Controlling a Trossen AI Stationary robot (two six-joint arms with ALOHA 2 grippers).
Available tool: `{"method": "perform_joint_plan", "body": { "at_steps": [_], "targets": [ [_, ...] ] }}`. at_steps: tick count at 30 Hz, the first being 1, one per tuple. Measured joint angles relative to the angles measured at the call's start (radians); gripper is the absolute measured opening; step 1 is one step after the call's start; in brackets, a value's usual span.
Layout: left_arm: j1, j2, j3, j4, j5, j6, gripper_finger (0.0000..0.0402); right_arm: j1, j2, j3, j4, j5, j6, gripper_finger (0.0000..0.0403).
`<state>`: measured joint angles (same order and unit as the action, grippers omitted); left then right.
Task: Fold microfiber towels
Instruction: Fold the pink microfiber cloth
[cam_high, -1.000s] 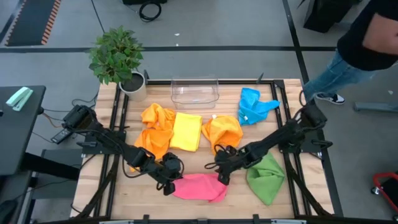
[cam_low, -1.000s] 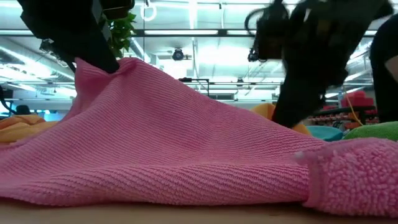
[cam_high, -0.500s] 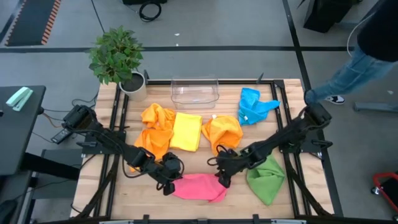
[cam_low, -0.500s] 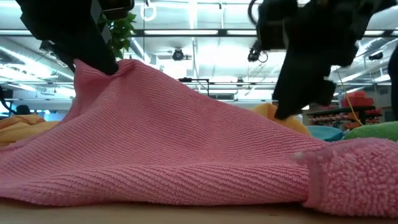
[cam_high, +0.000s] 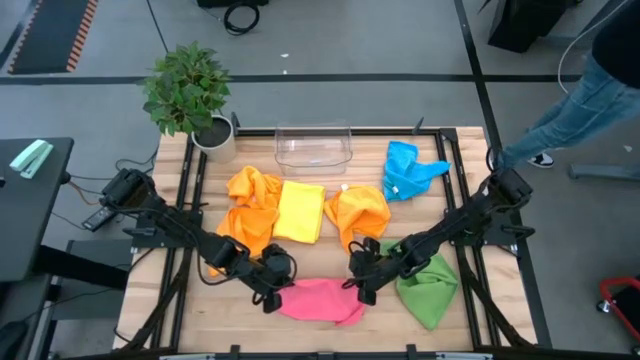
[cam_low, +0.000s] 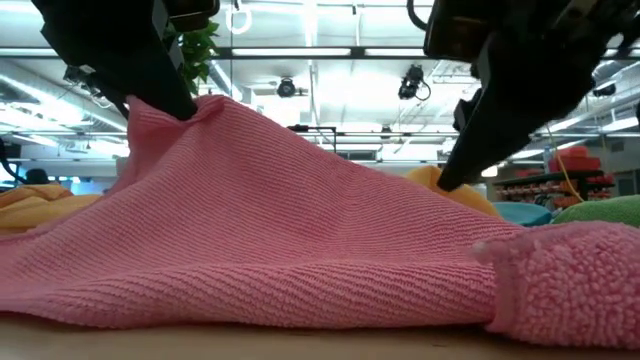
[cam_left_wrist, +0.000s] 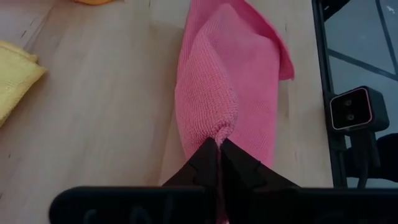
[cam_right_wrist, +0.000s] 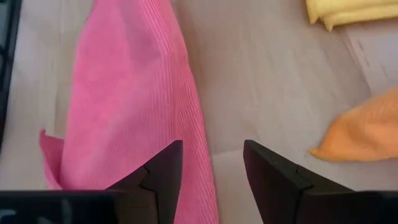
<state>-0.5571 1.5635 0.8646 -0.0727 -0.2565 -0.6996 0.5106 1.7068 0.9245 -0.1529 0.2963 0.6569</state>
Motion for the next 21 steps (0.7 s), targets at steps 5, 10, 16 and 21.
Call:
{"method": "perform_joint_plan", "body": {
  "at_steps": [5,10,16,21],
  "targets": [
    [-0.001,0.000,0.000,0.000,0.000,0.000,0.0012,0.011,0.001,0.000,-0.050,-0.038,0.079,0.0179],
    [-0.001,0.000,0.000,0.000,0.000,0.000,0.0020,0.051,0.042,0.000,-0.055,-0.040,0.072,0.0179],
    [-0.002,0.000,0.000,0.001,0.000,0.001,0.0009,0.111,0.104,0.000,-0.033,-0.032,-0.027,0.0179],
    [-0.002,0.000,0.000,0.001,0.000,0.002,0.0017,0.110,0.141,0.005,-0.022,-0.026,-0.008,0.0161]
  ]
}}
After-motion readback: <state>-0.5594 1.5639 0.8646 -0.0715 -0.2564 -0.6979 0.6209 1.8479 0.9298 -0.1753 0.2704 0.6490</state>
